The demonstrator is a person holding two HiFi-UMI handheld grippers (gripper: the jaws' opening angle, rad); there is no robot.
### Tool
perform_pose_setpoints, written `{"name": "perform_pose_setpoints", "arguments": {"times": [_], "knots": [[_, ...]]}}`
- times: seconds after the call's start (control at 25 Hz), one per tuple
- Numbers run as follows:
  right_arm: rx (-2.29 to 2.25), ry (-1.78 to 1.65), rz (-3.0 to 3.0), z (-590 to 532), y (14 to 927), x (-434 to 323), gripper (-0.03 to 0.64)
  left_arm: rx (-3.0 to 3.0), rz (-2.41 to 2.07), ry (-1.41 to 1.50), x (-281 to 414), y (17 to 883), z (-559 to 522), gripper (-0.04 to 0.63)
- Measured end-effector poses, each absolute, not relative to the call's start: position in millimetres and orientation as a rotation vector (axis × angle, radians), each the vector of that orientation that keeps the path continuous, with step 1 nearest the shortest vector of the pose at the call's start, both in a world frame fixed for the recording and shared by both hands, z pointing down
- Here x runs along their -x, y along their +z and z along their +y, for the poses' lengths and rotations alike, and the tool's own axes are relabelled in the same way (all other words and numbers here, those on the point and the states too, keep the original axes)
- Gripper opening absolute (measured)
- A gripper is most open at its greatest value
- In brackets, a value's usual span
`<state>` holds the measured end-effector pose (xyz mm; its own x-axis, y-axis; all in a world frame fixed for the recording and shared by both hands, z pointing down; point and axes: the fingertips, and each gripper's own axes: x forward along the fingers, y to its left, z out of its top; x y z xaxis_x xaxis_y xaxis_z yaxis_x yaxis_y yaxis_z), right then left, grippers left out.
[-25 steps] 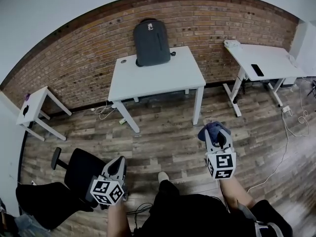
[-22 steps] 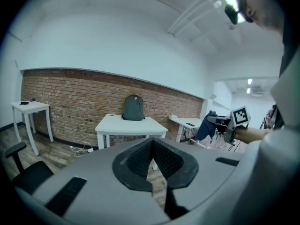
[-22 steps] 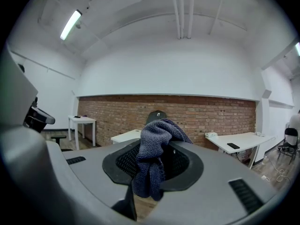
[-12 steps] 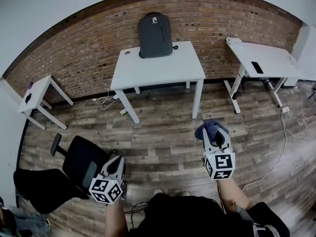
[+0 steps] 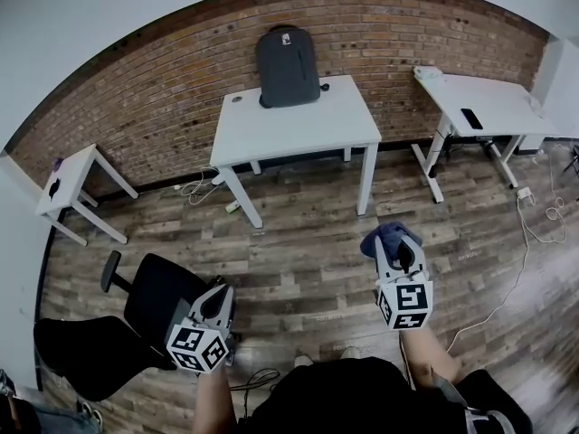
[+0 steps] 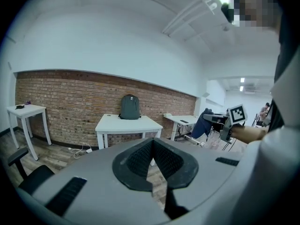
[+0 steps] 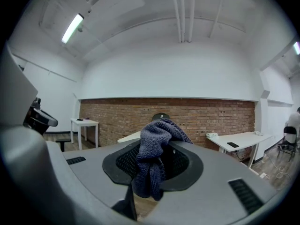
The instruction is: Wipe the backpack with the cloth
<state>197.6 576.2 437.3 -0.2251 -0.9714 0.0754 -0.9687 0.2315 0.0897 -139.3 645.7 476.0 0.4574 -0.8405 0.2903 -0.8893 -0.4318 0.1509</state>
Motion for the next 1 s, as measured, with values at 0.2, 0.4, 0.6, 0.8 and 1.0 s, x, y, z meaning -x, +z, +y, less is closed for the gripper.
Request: {"name": "perform_pose_setpoints", "arguments": {"times": [0.2,0.4,0.6,0.8,1.0], "knots": [[-1.899,-0.011,-2.338,586,442,-186,0.104,-2.444,-1.464,0.24,154,478,648,-0.003],[-1.901,-0.018,-2.35,594,436,-176,0.104,-2.44,-1.457,0.235,162,480,649,-0.003],[-1.897,0.006,-2.34,601,443,-174,0.104,-2.432,-1.419,0.241,162,486,657,-0.003],[-1.889,0.024,-2.323,605,448,-171,0.104,-2.415,-1.422,0.246,167,492,661,-0.003],[-1.873,0.024,-2.324,606,449,-170,0.104,-2.407,-1.415,0.259,166,494,665,-0.003]]}}
